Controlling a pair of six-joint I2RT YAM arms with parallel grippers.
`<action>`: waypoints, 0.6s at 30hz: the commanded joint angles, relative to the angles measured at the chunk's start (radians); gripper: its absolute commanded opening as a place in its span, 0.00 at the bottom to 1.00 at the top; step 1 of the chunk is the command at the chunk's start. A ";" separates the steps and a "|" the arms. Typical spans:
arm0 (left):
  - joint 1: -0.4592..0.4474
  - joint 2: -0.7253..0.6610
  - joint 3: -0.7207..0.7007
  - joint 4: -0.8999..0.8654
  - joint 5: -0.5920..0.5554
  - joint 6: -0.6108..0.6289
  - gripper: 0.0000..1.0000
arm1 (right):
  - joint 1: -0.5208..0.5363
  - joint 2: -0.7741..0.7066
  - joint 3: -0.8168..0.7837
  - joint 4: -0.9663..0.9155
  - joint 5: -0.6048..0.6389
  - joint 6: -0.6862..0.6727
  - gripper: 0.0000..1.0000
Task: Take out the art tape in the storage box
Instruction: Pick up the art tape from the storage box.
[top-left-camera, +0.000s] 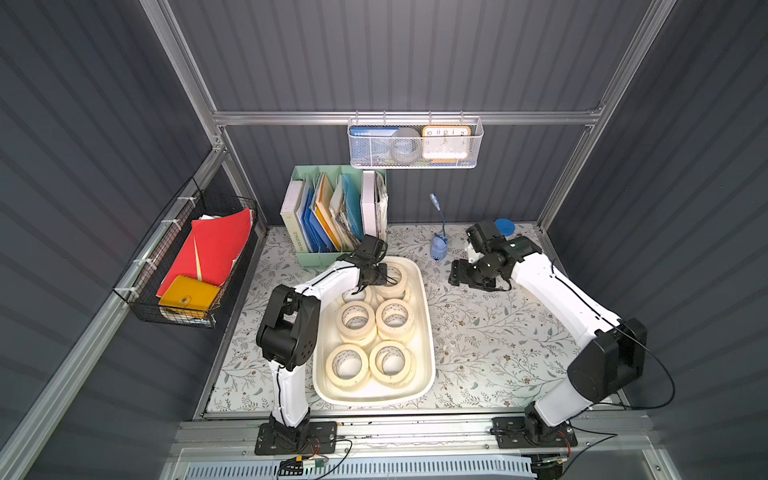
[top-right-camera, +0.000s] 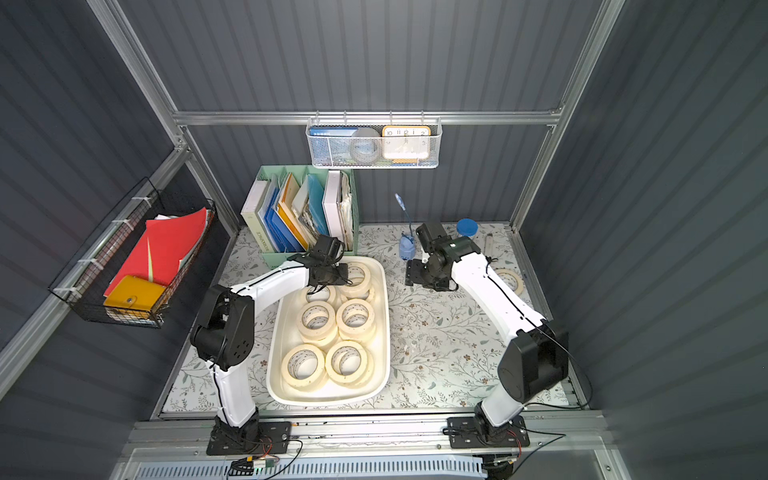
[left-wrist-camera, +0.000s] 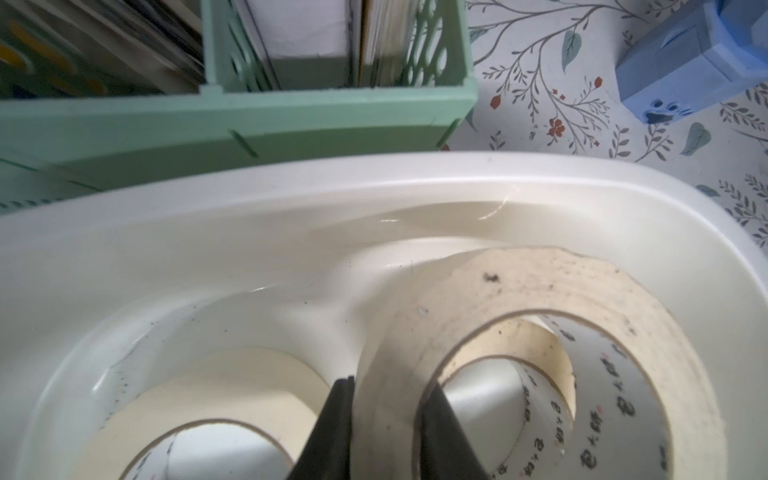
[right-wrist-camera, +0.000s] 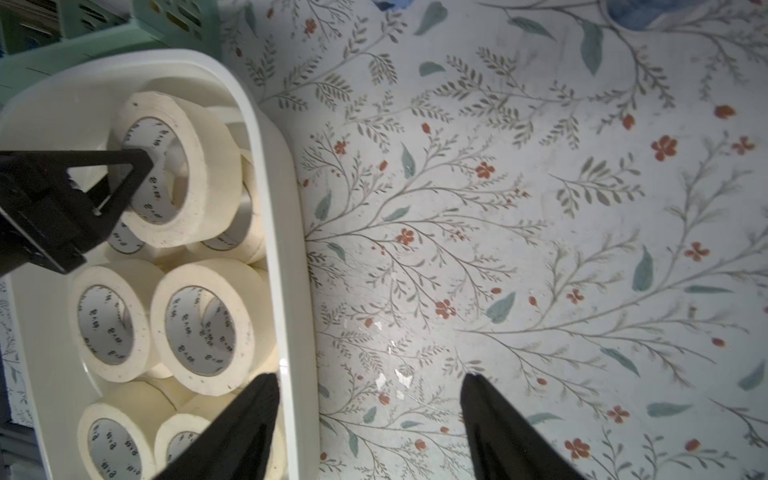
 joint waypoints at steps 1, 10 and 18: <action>-0.033 -0.083 0.040 -0.047 -0.020 0.021 0.19 | 0.040 0.087 0.101 -0.007 -0.026 0.013 0.74; -0.083 -0.112 0.063 -0.057 -0.025 0.003 0.19 | 0.116 0.304 0.340 -0.016 -0.071 0.021 0.73; -0.091 -0.130 0.071 -0.049 -0.031 -0.003 0.19 | 0.140 0.407 0.382 -0.021 -0.116 0.033 0.68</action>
